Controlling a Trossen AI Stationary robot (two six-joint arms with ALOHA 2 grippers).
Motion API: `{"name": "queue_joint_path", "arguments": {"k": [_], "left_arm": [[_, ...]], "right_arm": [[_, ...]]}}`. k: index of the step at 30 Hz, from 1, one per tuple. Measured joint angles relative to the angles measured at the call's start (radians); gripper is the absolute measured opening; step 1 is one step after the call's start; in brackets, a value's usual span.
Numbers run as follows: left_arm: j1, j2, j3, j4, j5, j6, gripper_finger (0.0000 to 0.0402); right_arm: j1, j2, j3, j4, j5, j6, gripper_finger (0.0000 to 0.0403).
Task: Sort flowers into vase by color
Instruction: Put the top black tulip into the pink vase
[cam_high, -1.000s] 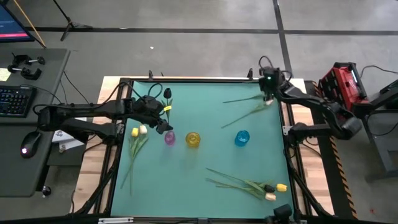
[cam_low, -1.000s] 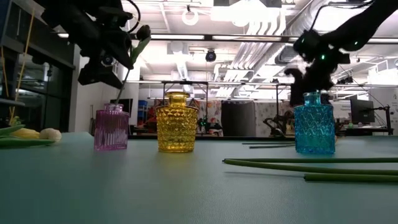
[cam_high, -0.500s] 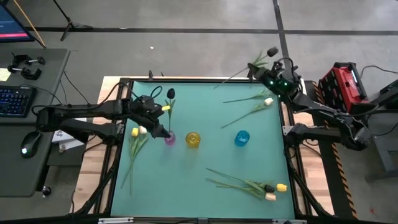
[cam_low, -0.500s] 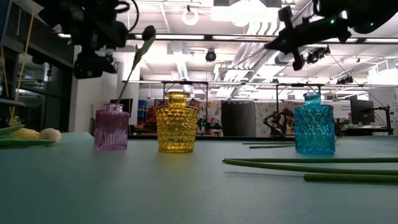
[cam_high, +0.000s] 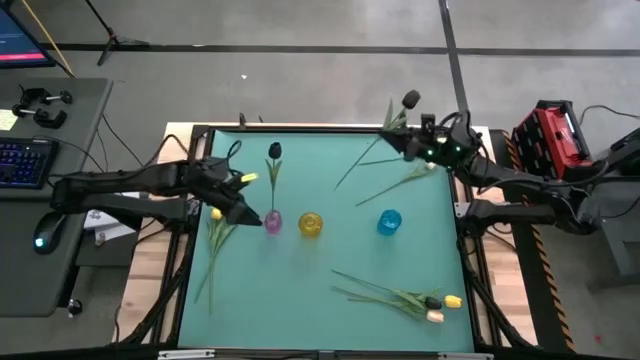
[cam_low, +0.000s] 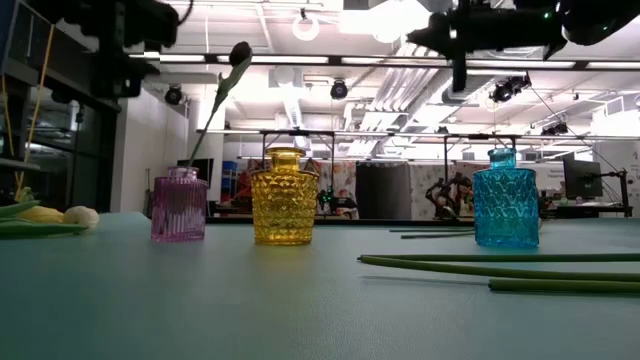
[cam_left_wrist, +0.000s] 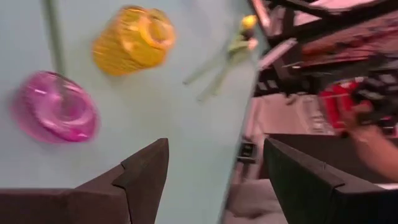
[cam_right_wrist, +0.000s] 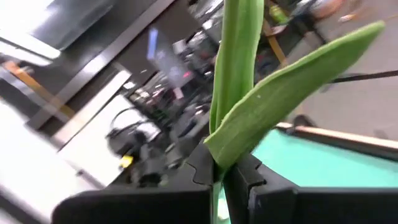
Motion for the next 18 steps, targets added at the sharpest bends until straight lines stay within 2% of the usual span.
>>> {"name": "queue_joint_path", "arguments": {"k": [5,10,14,18], "left_arm": [[-0.025,-0.097,0.000,0.097,0.006,-0.073,0.0251],[-0.026,-0.194,0.000,0.237,-0.001,-0.098,0.0251],[-0.026,-0.262,0.000,0.315,-0.057,-0.071,0.0251],[-0.025,-0.321,0.000,0.347,-0.128,0.002,0.0251]], "right_arm": [[0.124,0.001,0.000,0.125,0.002,-0.043,0.0001],[0.284,0.035,0.000,0.272,0.030,-0.240,0.0000],[0.425,0.123,0.014,0.386,0.107,-0.376,0.0000],[0.532,0.270,0.117,0.388,0.176,-0.445,0.0000]]}}
